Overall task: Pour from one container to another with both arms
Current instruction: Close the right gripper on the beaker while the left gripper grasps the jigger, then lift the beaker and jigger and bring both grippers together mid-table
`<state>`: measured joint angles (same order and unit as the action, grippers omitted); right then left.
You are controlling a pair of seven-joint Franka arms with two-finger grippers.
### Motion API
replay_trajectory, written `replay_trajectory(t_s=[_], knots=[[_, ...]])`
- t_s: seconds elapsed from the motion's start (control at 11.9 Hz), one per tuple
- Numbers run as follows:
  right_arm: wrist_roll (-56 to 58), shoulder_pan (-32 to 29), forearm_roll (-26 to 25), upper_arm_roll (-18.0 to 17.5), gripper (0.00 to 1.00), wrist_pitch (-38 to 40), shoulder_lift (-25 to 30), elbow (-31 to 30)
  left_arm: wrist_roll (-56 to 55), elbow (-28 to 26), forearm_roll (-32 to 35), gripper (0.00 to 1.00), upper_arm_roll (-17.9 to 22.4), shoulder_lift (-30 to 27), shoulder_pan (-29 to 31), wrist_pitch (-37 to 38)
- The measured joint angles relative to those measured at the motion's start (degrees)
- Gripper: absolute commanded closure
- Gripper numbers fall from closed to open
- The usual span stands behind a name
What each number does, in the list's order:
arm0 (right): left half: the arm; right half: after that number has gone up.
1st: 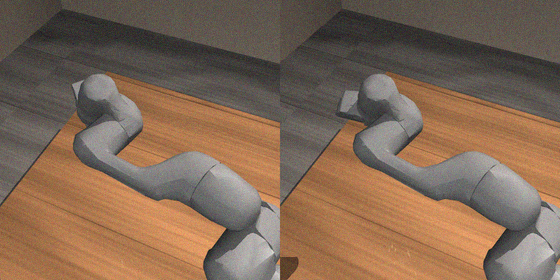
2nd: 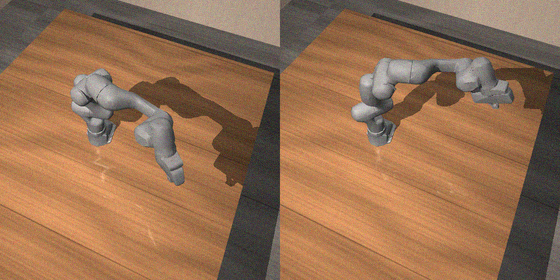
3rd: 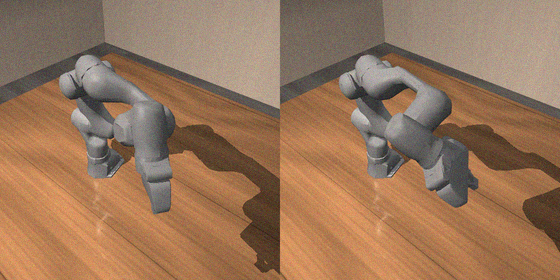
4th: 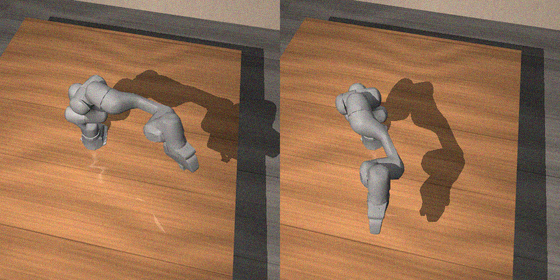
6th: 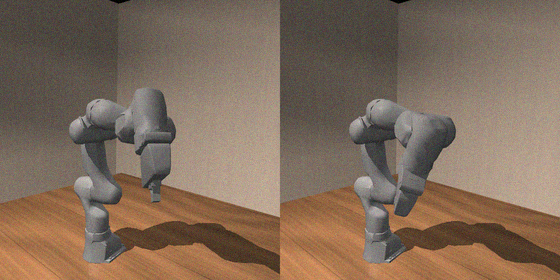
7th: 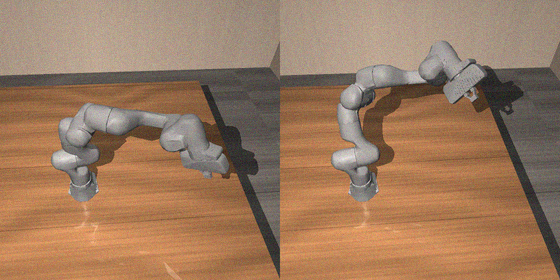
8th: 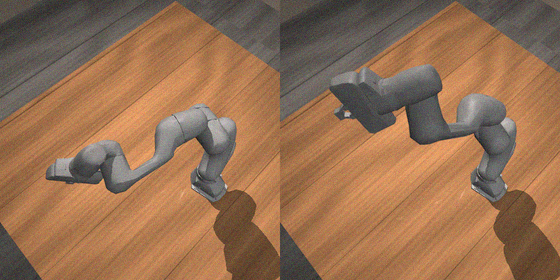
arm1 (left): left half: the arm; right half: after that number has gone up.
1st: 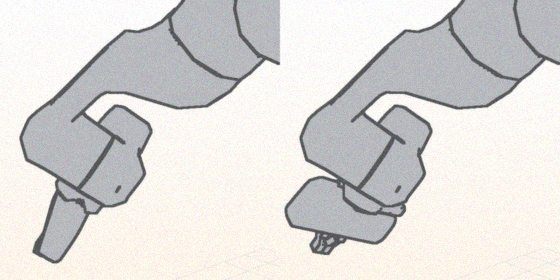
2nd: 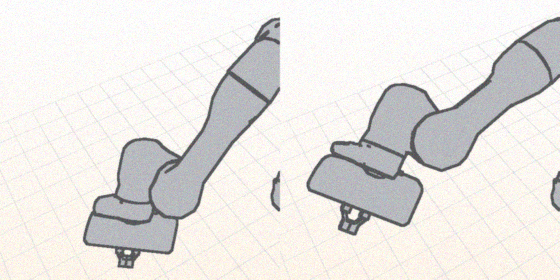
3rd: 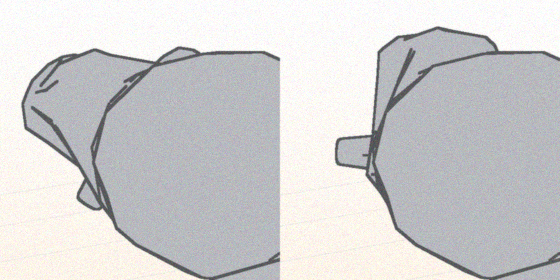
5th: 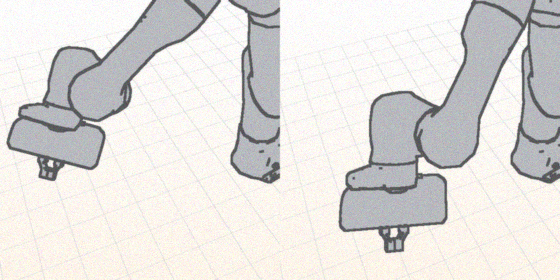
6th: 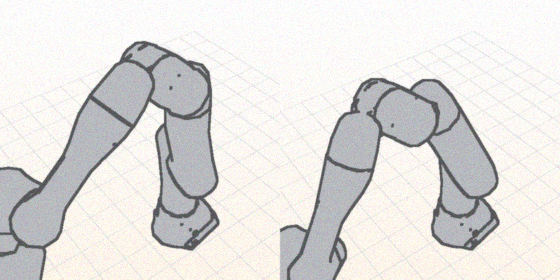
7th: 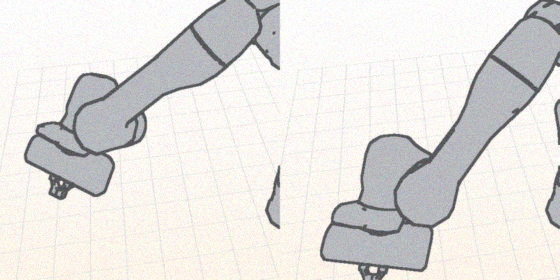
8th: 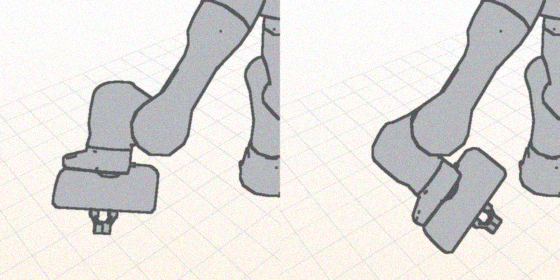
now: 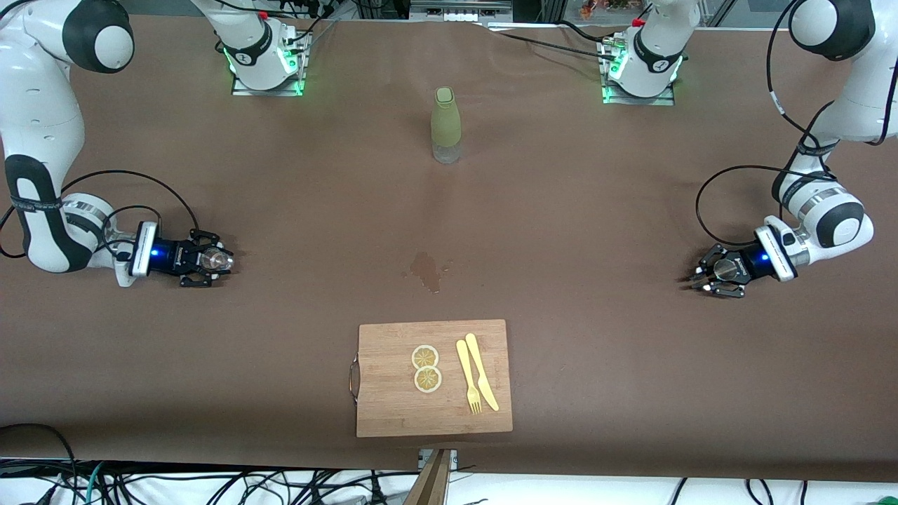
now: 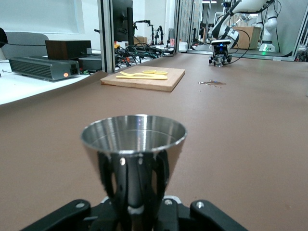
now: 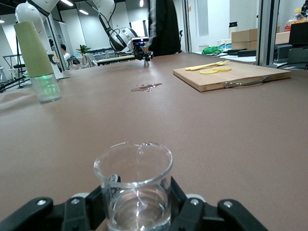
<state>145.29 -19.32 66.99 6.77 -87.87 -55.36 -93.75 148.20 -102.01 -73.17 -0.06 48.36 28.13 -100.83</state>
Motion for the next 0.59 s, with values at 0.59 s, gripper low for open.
replay_trajectory(t_s=[0.59], knots=[[-3.4, 4.5, -3.1, -1.2, 0.8, -1.8, 0.4, 2.6, -0.4, 2.1, -0.2, 1.0, 0.0, 0.2, 0.0, 6.2]])
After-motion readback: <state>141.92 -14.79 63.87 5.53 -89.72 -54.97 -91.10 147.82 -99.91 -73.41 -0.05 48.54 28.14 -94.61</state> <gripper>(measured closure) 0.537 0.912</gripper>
